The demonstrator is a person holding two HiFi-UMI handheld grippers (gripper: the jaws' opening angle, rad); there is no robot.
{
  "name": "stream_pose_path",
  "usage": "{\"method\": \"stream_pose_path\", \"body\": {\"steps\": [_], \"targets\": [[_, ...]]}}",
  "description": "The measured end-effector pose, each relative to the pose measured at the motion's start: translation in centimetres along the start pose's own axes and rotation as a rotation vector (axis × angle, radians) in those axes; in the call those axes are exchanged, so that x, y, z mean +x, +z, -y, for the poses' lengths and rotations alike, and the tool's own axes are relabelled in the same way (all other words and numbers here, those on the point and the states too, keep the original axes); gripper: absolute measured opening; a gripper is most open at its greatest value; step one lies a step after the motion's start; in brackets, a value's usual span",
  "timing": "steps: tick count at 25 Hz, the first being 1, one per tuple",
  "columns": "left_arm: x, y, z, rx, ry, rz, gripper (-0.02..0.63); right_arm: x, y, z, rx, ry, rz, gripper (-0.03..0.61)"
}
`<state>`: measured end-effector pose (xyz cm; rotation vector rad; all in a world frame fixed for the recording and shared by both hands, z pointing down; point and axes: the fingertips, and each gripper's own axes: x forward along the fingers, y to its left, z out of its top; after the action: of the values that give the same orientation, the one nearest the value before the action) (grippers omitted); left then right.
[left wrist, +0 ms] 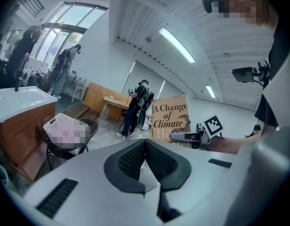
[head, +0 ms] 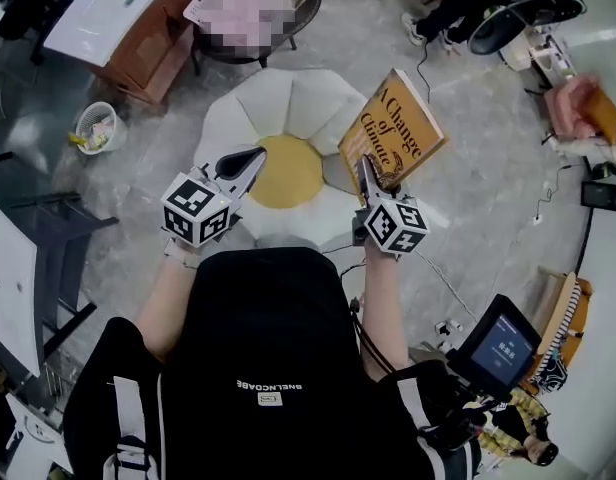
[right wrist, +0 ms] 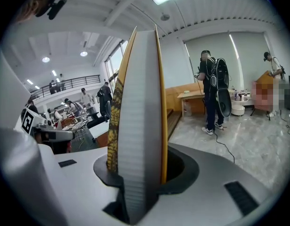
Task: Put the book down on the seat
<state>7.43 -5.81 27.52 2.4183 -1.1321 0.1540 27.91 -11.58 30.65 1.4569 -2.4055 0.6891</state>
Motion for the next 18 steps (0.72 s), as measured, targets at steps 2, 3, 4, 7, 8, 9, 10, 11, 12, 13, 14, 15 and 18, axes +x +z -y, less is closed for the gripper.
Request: {"method": "stream_pose_path", "body": {"steps": [2, 3, 4, 7, 8, 9, 10, 11, 12, 13, 14, 15, 18], "targets": [[-0.1, -0.7, 0.2, -0.016, 0.030, 0.001, 0.014, 0.6, -0.4, 0.8, -0.010, 0.021, -0.023, 0.158], [-0.1, -1.0, 0.4, -0.021, 0.043, 0.000, 0.014, 0.9, -0.7, 1.2, -0.016, 0.030, -0.034, 0.158], [-0.1, -1.3, 0.5, -0.027, 0.056, 0.000, 0.014, 1.2, -0.9, 1.7, -0.023, 0.039, -0.044, 0.158], [0.0, -2.2, 0.7, -0.049, 0.098, 0.003, 0.014, 2.2, -1.4, 2.9, -0.044, 0.062, -0.079, 0.158], [0.0, -2.4, 0.8, -0.057, 0.114, 0.004, 0.014, 2.5, -1.5, 3.4, -0.050, 0.070, -0.093, 0.158], [0.1, -2.7, 0.9, -0.066, 0.129, 0.004, 0.014, 2.8, -1.8, 3.8, -0.056, 0.078, -0.107, 0.158], [0.2, -3.0, 1.0, -0.074, 0.143, 0.004, 0.014, 3.0, -2.1, 4.3, -0.062, 0.085, -0.121, 0.158], [0.3, -3.2, 1.1, -0.081, 0.155, 0.005, 0.014, 3.2, -2.4, 4.8, -0.068, 0.092, -0.135, 0.158], [0.4, -3.4, 1.3, -0.087, 0.165, 0.005, 0.014, 3.4, -2.7, 5.3, -0.073, 0.098, -0.149, 0.158], [0.5, -3.6, 1.5, -0.090, 0.175, 0.005, 0.014, 3.6, -3.0, 5.7, -0.078, 0.104, -0.162, 0.158], [0.6, -3.7, 1.6, -0.093, 0.185, 0.004, 0.014, 3.9, -3.3, 6.2, -0.083, 0.111, -0.175, 0.158], [0.7, -3.9, 1.7, -0.096, 0.196, 0.003, 0.014, 4.2, -3.6, 6.6, -0.088, 0.117, -0.189, 0.158], [1.1, -4.5, 1.6, -0.117, 0.234, 0.001, 0.014, 5.6, -4.6, 7.8, -0.104, 0.137, -0.233, 0.158]]}}
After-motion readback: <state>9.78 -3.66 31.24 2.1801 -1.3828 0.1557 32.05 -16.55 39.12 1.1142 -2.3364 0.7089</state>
